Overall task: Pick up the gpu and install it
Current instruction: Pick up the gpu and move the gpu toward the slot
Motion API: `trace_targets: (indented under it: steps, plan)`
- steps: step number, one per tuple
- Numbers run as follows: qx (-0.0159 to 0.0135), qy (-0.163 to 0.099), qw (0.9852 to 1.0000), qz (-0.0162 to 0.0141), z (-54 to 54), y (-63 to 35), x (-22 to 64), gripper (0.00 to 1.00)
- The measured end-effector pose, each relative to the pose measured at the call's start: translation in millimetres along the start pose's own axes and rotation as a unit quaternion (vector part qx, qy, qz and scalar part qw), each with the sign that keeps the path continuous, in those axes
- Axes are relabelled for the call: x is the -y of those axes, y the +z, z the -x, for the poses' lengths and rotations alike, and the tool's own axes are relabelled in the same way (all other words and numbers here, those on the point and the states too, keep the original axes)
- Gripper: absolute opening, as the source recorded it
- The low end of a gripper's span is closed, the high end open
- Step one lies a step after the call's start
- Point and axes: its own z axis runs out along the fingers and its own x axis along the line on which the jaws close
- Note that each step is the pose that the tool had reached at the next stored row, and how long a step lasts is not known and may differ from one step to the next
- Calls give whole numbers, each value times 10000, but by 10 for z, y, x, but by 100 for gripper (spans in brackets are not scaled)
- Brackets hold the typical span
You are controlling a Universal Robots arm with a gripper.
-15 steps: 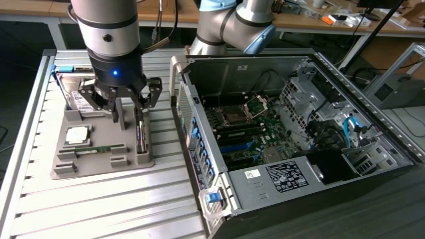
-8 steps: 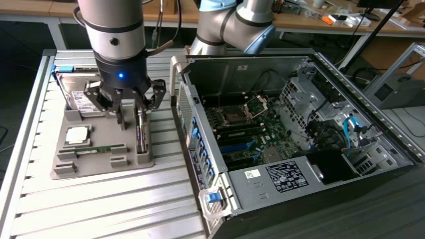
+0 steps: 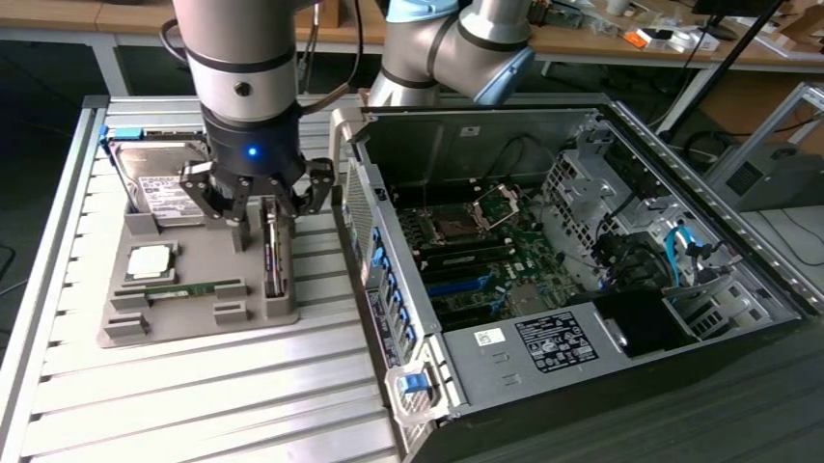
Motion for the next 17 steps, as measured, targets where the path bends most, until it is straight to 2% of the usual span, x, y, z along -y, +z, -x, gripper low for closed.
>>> trace_targets:
  steps: [13, 17]
  plan:
    - [-6, 0, 10000, -20, 28, 101, -169, 54]
    - [-8, -1, 10000, -30, 28, 139, -251, 54]
